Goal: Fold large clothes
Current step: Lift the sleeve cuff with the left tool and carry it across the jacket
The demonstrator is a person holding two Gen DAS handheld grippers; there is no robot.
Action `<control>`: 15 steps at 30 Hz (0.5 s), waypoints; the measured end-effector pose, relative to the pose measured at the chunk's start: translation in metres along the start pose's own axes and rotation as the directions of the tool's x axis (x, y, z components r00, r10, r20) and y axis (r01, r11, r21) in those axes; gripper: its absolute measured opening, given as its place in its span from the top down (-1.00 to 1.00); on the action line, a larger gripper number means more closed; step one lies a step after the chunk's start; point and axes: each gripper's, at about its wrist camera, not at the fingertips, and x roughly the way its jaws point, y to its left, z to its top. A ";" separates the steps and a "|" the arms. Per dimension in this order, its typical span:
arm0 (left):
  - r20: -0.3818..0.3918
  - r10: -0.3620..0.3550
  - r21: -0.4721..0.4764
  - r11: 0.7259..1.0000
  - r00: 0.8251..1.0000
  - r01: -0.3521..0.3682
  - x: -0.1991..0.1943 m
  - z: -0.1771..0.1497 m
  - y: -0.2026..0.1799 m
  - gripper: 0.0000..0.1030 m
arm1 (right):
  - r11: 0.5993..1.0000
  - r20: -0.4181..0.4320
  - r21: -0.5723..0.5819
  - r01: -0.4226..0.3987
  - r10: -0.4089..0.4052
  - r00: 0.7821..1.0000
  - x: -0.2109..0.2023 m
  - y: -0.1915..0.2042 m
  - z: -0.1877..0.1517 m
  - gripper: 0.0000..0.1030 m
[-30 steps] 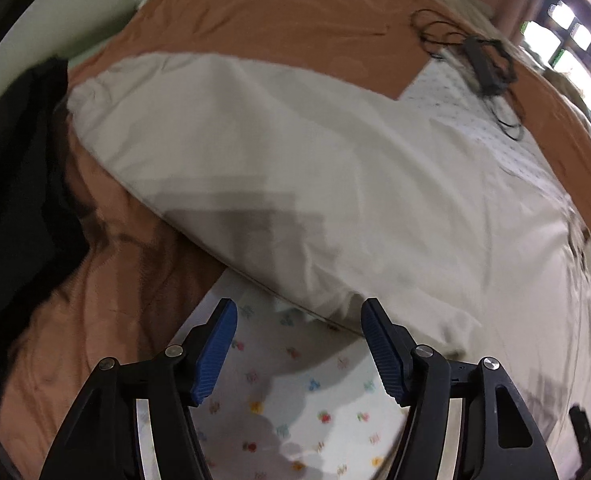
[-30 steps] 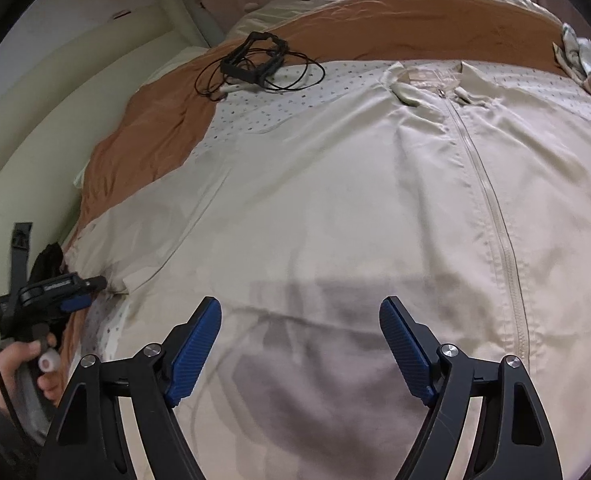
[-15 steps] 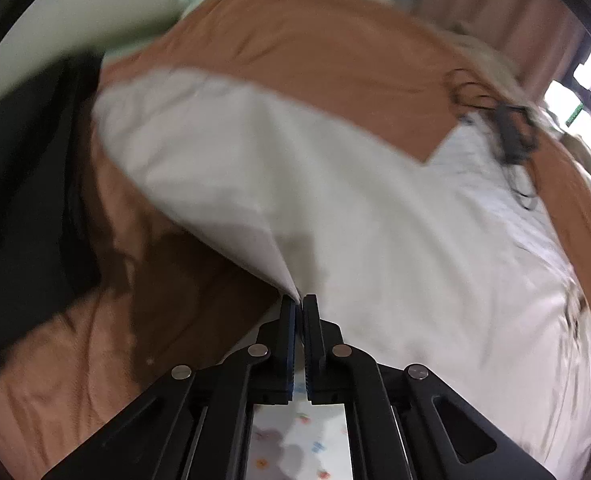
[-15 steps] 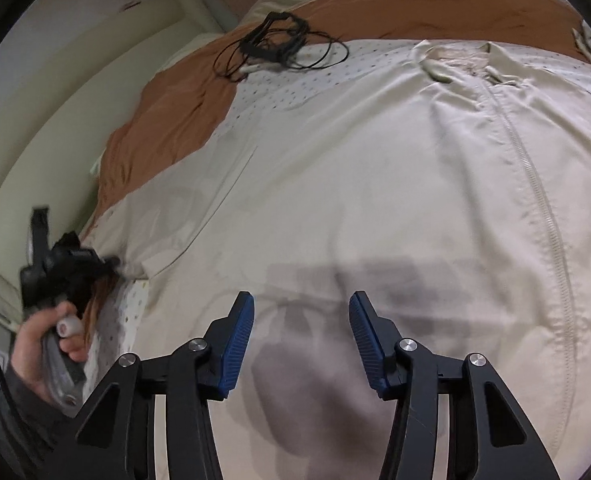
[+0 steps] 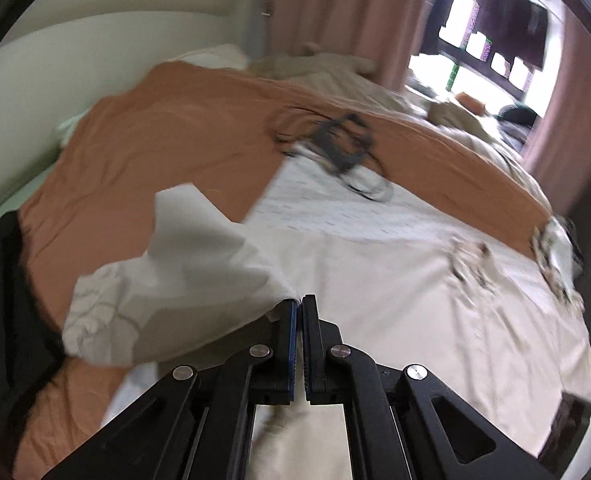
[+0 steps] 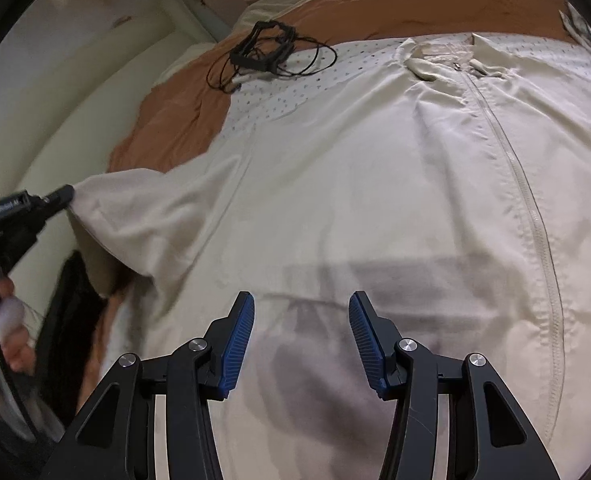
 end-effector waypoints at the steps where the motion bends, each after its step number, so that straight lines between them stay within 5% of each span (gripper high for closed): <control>1: -0.012 -0.021 0.022 1.000 1.000 0.022 0.001 -0.004 -0.012 0.96 | 1.000 0.006 0.006 0.000 0.000 1.000 -0.004 -0.001 0.001 0.00; 8: -0.131 -0.094 0.116 0.987 0.987 0.109 0.023 -0.045 -0.065 0.96 | 0.999 0.042 0.052 0.013 -0.015 0.999 -0.027 -0.017 0.005 0.00; 11: -0.229 -0.114 0.105 0.984 0.967 0.141 0.039 -0.065 -0.072 0.84 | 0.997 0.050 0.078 0.021 -0.025 0.998 -0.034 -0.026 0.005 0.00; 14: -0.323 -0.181 0.039 0.978 0.929 0.204 0.048 -0.082 -0.064 0.31 | 0.996 0.057 0.078 0.039 -0.044 0.997 -0.040 -0.031 0.006 0.00; 15: -0.335 -0.184 0.015 0.980 0.924 0.201 0.044 -0.086 -0.059 -0.11 | 0.996 0.058 0.078 0.043 -0.048 0.997 -0.041 -0.032 0.005 0.00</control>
